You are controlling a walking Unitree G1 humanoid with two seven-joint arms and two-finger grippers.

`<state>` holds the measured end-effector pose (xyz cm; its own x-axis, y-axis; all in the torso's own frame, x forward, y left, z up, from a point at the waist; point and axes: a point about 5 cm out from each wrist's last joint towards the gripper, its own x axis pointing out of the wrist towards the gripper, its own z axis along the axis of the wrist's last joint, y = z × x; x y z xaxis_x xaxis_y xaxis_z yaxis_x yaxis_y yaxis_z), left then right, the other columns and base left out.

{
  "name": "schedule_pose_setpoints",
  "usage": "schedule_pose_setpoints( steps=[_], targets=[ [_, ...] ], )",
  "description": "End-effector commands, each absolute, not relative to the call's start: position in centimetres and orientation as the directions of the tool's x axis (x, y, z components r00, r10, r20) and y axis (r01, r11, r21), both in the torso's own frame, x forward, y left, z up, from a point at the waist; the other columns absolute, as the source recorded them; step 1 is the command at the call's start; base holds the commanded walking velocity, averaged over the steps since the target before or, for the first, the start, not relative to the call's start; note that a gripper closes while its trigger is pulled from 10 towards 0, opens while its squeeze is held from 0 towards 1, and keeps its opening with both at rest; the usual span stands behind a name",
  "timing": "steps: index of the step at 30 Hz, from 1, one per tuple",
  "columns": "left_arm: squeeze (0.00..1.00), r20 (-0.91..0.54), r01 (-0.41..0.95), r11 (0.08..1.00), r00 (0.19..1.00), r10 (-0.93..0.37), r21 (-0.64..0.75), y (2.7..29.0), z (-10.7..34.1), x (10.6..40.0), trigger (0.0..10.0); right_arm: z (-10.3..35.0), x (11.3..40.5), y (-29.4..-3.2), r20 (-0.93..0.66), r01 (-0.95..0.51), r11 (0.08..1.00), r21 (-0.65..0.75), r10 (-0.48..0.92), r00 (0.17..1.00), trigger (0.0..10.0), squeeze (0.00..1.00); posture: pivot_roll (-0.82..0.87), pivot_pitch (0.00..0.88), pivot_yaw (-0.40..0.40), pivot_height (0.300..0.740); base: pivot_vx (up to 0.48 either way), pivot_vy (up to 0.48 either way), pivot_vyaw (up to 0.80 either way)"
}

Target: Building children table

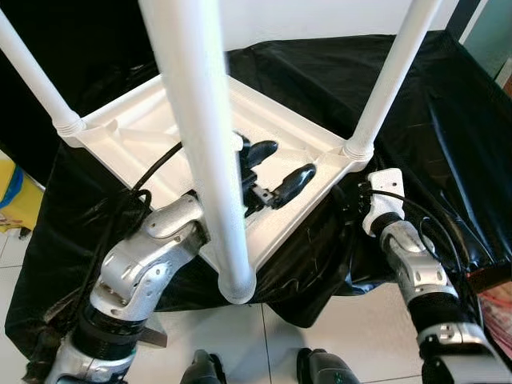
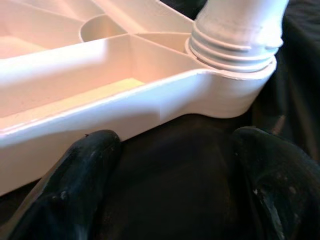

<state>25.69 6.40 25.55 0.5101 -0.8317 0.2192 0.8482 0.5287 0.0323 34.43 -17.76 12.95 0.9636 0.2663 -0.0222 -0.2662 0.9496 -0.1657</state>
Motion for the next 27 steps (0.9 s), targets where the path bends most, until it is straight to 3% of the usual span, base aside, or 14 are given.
schedule_pose_setpoints(
  steps=[1, 17, 22, 27],
  targets=[
    [0.00, 0.219, 0.867, 0.497, 0.478, -0.850, 0.035, 5.4, 25.7, 25.0, 10.0, 13.1, 34.6, -15.0, -0.008, -0.409, 0.898, -0.164, 0.413, 0.911, 10.0, 0.00, 0.00, 0.184, 0.038, 0.740, 0.000, 0.000, 0.00],
    [0.00, 0.268, 0.864, 0.503, 0.482, -0.834, 0.011, 2.7, 26.7, 25.4, 10.0, 14.1, 36.4, -14.2, 0.007, -0.458, 0.876, -0.150, 0.464, 0.886, 10.0, 0.00, 0.00, 0.192, 0.053, 0.740, 0.000, 0.000, 0.00],
    [0.00, 0.266, 0.844, 0.537, 0.514, -0.816, 0.017, 3.0, 26.7, 26.0, 10.0, 13.5, 36.0, -16.5, 0.004, -0.343, 0.920, -0.188, 0.350, 0.937, 10.0, 0.00, -0.01, 0.189, 0.061, 0.740, 0.000, 0.000, 0.00],
    [0.00, 0.207, 0.799, 0.597, 0.573, -0.793, 0.076, 5.8, 25.8, 27.3, 10.0, 13.7, 35.6, -19.3, 0.052, -0.159, 0.965, -0.208, 0.174, 0.983, 10.0, 0.00, -0.01, 0.187, 0.058, 0.740, 0.000, 0.000, 0.00]
  ],
)
